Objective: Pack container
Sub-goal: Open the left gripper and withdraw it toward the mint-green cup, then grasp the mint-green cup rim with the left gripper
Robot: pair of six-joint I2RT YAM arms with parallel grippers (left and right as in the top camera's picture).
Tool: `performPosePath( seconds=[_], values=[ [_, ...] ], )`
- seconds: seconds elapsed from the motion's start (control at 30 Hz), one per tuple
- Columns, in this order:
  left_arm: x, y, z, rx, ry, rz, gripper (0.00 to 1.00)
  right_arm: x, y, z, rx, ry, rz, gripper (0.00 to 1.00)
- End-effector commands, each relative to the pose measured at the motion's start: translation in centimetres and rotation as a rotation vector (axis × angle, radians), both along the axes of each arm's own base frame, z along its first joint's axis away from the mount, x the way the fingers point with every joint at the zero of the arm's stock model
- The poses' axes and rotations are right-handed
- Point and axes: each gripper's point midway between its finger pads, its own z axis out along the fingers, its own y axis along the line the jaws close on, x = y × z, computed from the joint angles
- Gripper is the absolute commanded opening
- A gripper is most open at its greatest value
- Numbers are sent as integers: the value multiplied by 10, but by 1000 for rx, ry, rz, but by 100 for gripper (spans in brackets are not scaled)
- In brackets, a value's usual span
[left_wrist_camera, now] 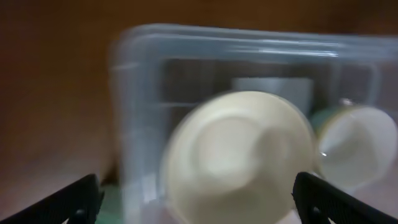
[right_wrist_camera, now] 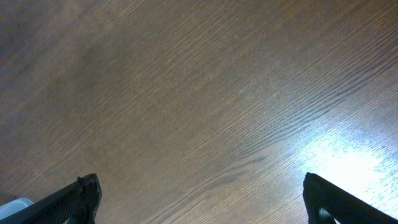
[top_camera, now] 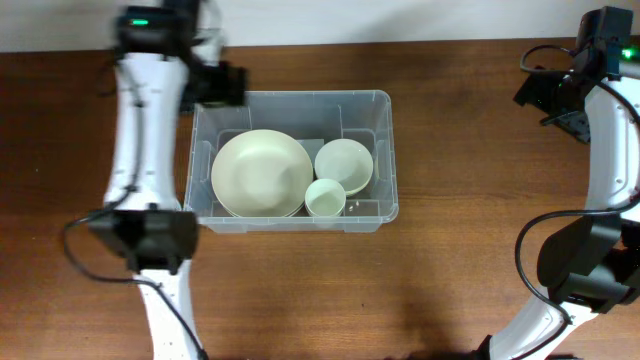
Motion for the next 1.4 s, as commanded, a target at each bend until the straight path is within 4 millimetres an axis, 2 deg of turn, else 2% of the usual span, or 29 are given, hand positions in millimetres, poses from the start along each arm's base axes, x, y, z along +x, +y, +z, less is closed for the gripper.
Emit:
performPosePath(
  seconds=[0.0,0.07,0.2,0.3,0.47,0.67,0.93,1.1,1.37],
  values=[
    [-10,47,28,-10,-46,158,100,0,-1,-1,-1,0,-3,99],
    [-14,68,30,-9,-44,208,100,0,-1,-1,-1,0,-3,99],
    [-30,94,32,-8,-21,271,100,0,-1,-1,-1,0,-3,99],
    [-54,99,24,-10,45,294,100,0,-1,-1,-1,1,-2,99],
    [-106,99,-2,9,199,417,100,0,-1,-1,-1,0,-3,99],
    [-134,118,-32,85,220,613,100,0,-1,-1,-1,0,-3,99],
    [-159,149,-77,60,299,742,100,0,-1,-1,-1,1,-3,99],
    [-165,152,-105,10,320,775,100,0,-1,-1,-1,0,-3,99],
    [-166,154,-137,7,307,784,100,0,-1,-1,-1,0,-3,99]
  ],
)
